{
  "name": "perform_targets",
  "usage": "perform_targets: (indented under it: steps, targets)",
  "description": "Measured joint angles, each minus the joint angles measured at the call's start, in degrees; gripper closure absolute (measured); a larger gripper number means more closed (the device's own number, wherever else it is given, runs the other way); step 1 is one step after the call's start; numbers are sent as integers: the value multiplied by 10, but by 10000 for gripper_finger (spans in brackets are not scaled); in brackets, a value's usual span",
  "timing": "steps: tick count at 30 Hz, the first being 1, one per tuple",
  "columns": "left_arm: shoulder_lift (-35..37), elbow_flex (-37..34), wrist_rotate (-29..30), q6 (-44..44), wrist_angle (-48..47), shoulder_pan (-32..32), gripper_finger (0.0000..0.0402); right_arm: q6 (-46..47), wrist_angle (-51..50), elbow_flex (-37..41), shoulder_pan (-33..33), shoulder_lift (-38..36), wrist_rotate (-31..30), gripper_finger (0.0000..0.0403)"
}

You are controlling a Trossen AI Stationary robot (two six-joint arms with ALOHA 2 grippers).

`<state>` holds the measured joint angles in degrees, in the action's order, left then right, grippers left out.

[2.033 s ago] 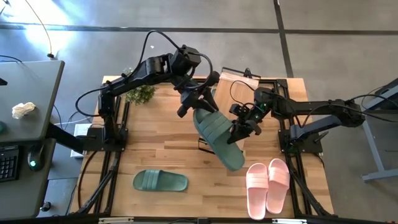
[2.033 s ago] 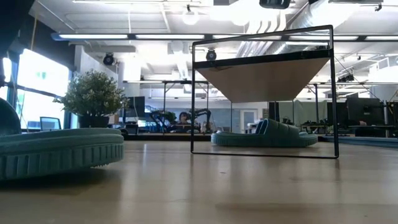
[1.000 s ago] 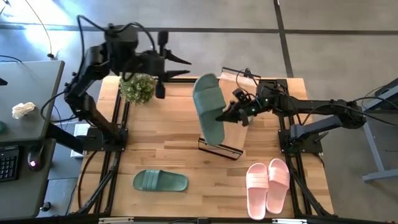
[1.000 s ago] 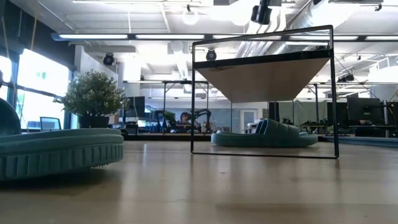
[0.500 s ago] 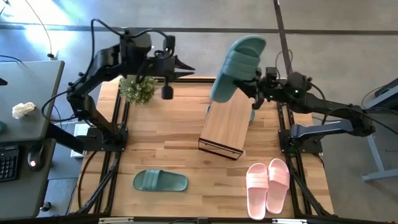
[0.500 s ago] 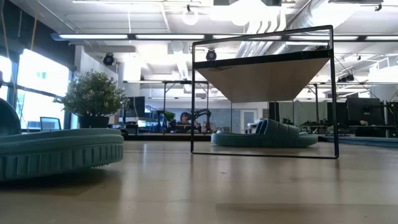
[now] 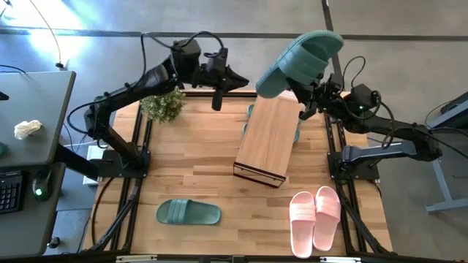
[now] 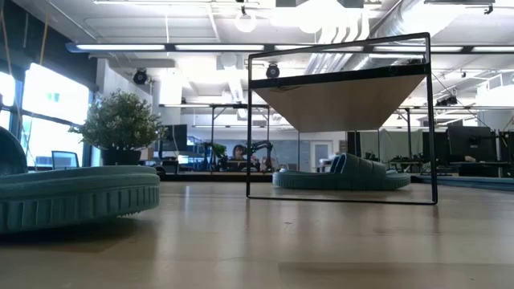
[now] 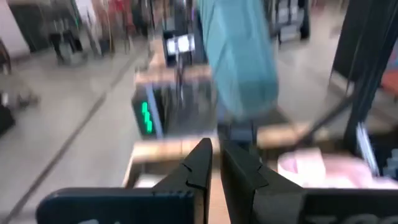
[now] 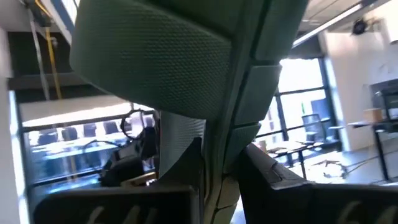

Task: Pick and place slides into the shelf
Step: Put the green slide under the shelf

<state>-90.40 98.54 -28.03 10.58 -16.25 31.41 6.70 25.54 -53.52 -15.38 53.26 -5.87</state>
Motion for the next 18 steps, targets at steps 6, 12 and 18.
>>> perform_targets:
  steps: [6, 12, 18]
  targets:
    - [26, -134, -28, -150, 271, 30, 378, -12, 38, 0, -20, 14, -1, 367]
    - [29, -226, -23, -229, 435, 26, 378, -3, 89, 0, -41, 41, 16, 367]
    - [29, -255, -7, -249, 506, 27, 378, 8, 123, 0, -43, 89, 19, 368]
